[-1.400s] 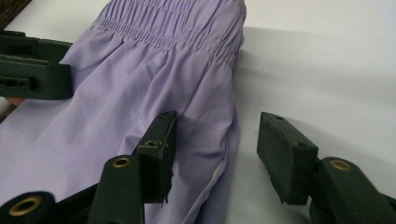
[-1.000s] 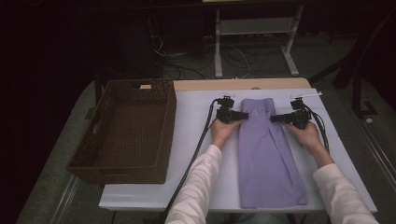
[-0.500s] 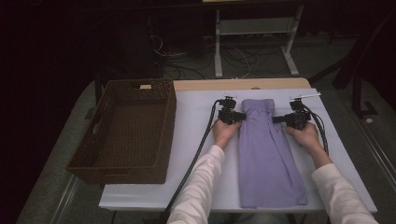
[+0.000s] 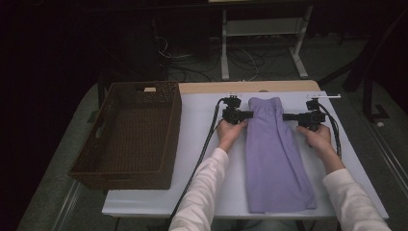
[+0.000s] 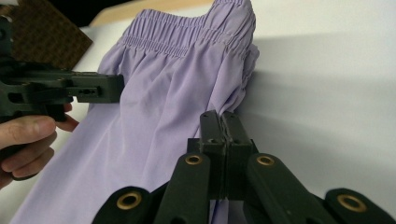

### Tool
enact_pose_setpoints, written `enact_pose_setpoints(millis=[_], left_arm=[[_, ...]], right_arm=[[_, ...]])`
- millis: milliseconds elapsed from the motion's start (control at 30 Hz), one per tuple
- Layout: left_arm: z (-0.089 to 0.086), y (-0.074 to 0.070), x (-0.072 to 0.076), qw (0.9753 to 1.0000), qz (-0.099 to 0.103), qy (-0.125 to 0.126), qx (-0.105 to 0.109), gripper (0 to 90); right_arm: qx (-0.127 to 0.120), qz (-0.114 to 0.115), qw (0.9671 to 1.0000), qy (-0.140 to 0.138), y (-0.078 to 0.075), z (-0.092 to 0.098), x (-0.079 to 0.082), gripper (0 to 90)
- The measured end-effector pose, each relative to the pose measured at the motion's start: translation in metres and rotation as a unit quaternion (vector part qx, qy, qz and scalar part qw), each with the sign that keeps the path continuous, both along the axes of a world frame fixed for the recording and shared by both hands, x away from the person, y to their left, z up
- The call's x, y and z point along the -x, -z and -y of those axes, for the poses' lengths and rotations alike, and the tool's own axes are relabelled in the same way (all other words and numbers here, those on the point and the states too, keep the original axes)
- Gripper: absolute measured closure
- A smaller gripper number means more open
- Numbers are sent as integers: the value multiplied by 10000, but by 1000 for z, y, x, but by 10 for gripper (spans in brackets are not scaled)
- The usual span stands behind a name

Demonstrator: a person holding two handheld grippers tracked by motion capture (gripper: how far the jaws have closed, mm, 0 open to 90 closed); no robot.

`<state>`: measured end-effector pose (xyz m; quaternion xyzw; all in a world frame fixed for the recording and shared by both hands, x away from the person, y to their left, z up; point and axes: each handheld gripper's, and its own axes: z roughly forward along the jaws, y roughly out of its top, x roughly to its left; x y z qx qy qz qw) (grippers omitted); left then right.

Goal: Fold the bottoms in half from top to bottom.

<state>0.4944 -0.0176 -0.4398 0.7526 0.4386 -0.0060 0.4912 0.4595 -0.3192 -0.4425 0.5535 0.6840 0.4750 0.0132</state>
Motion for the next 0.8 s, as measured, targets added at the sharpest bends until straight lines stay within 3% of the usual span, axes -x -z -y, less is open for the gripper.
enact_pose_setpoints(millis=[167, 333, 500, 800], left_arm=[[-2, -13, 2, 9997, 163, 76, 183, 884], [-3, -23, 9, 9989, 314, 326, 126, 884], [-4, -29, 22, 9974, 462, 499, 225, 883], [-8, -36, 43, 9952, 556, 687, 422, 883]], right_arm=[[-163, 273, 9995, 55, -9, 3, 3, 884], [-176, 386, 9991, 4, -12, 4, 10, 884], [-199, 482, 9986, -29, -16, 5, 23, 883], [-210, 688, 9974, -42, -25, 8, 51, 883]])
